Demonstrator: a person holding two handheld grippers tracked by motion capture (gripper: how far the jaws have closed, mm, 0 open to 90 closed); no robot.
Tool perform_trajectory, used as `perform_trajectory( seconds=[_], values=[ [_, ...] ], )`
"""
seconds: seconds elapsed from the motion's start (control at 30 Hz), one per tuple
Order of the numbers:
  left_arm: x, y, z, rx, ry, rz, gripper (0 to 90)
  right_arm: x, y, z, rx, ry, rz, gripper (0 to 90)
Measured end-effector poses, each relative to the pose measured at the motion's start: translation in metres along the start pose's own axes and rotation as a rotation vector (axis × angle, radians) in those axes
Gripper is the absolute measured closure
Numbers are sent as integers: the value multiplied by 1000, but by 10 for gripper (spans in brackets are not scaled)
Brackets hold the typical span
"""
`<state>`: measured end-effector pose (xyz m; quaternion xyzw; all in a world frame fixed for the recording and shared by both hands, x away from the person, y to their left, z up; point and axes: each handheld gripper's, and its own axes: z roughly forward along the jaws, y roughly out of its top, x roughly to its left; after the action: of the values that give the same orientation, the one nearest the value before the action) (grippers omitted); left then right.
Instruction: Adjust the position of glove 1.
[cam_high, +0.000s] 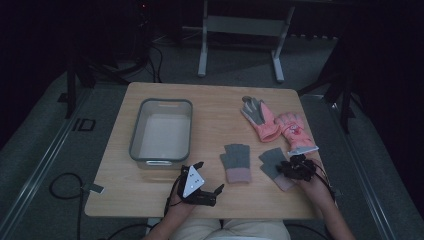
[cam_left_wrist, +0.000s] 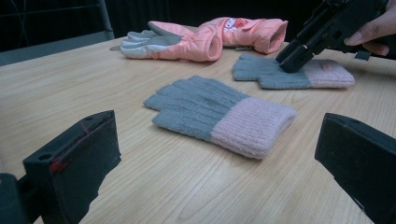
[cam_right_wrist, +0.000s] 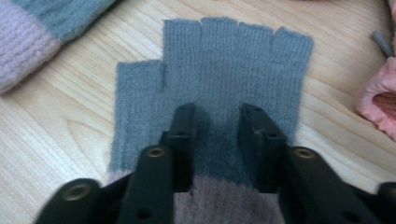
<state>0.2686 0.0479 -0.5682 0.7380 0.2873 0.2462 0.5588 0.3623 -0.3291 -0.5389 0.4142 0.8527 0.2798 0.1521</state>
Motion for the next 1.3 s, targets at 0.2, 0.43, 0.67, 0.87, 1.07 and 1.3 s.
perform_trajectory(
  seconds=[0.2, 0.43, 0.67, 0.87, 1.07, 1.3],
  values=[
    [0, 0, 0, 3, 4, -2, 0, 2, 1, 0, 7, -9, 33, 807],
    [0, 0, 0, 4, 5, -2, 0, 15, 16, -21, -40, -61, 104, 854],
    [0, 0, 0, 1, 7, -4, 0, 24, 32, -57, -119, -102, 207, 854],
    [0, 0, 0, 0, 11, -4, 0, 38, 40, -74, -166, -106, 300, 854],
    [0, 0, 0, 0, 12, -2, 0, 49, 38, -71, -152, -141, 351, 854],
    [0, 0, 0, 0, 12, -1, 0, 58, 33, -43, -105, -221, 360, 854]
  ],
)
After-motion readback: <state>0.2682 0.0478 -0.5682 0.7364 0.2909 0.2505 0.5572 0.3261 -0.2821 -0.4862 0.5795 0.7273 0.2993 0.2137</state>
